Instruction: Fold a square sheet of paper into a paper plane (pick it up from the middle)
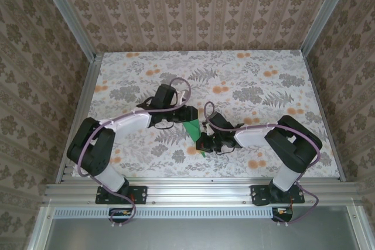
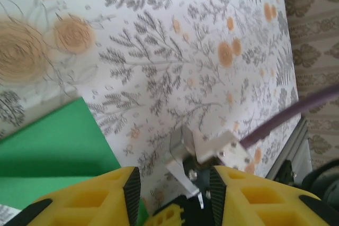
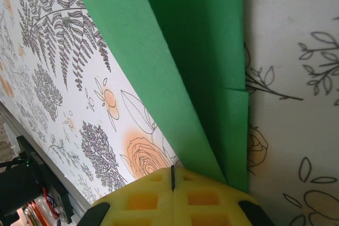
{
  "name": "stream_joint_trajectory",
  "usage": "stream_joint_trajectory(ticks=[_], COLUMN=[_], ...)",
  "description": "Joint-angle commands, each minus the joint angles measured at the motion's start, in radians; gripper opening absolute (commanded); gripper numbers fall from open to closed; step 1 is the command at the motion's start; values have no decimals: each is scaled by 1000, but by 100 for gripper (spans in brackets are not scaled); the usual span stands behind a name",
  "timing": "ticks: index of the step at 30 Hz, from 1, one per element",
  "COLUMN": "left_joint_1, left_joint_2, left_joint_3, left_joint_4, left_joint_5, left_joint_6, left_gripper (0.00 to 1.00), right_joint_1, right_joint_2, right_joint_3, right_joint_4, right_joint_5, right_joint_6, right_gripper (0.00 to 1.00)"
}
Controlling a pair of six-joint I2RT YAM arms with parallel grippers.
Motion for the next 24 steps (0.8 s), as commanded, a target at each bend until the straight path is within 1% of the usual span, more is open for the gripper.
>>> stream_joint_trajectory(ticks=[1, 5, 9, 15, 19, 24], left_joint_1=[-25, -48, -64, -62, -42, 10], left_joint_2=[9, 48, 113, 202, 234, 244], left_joint_3=[-89, -114, -101, -84, -85, -83], left_joint_4=[77, 177, 203, 225, 246, 239], left_joint_5=[-9, -27, -41, -45, -53, -35], left_joint_6=[-69, -100, -102, -93, -91, -69], left_gripper=[40, 39, 39, 38, 37, 38], right_joint_1=[1, 2, 2, 2, 2, 2], right_joint_2=[28, 29, 30, 12, 10, 7], right_joint_3=[-36, -38, -48, -67, -81, -103], right_joint_4=[-35, -33, -23, -17, -6, 9], right_joint_5=[21, 20, 20, 28, 27, 25], right_joint_6=[24, 27, 35, 41, 45, 50], right_gripper=[4, 4, 4, 4, 4, 4])
